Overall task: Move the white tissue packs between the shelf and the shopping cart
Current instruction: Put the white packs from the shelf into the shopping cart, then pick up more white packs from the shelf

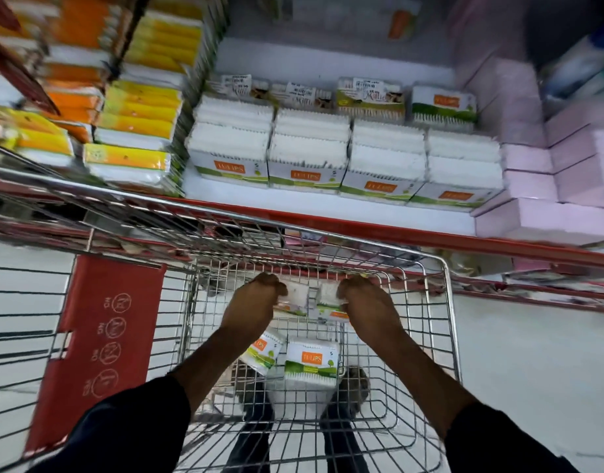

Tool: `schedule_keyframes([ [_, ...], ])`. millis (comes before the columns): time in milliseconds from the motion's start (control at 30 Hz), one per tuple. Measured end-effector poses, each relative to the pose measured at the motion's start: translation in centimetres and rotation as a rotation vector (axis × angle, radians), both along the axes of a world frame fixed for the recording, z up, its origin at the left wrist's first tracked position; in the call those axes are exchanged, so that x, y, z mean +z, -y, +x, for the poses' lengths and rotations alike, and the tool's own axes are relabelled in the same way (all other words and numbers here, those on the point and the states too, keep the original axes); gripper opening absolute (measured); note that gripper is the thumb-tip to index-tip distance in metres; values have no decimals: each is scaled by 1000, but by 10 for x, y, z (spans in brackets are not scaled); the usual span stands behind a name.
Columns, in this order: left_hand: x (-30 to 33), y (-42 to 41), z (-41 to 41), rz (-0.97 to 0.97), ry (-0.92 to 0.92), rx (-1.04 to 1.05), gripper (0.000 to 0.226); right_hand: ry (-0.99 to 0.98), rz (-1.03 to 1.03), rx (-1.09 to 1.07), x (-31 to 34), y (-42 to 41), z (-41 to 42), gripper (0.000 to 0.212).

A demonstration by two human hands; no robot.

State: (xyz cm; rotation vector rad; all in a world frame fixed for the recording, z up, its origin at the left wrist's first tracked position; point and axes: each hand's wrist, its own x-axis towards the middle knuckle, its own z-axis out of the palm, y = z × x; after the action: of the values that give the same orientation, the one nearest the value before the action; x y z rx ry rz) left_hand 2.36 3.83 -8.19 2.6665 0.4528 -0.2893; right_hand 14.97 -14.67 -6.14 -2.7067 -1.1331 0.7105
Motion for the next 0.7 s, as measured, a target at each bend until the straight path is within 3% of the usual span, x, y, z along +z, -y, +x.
schedule_keyframes([
  [333,171,-22,-35,119,342,83,34,273,172,-41,159,-18,-13,52],
  [500,231,-42,-36,180,519,103,27,325,384,-33,232,-36,-17,32],
  [700,247,-71,-7,213,623,111,26,374,508,-87,248,-70,-2,27],
])
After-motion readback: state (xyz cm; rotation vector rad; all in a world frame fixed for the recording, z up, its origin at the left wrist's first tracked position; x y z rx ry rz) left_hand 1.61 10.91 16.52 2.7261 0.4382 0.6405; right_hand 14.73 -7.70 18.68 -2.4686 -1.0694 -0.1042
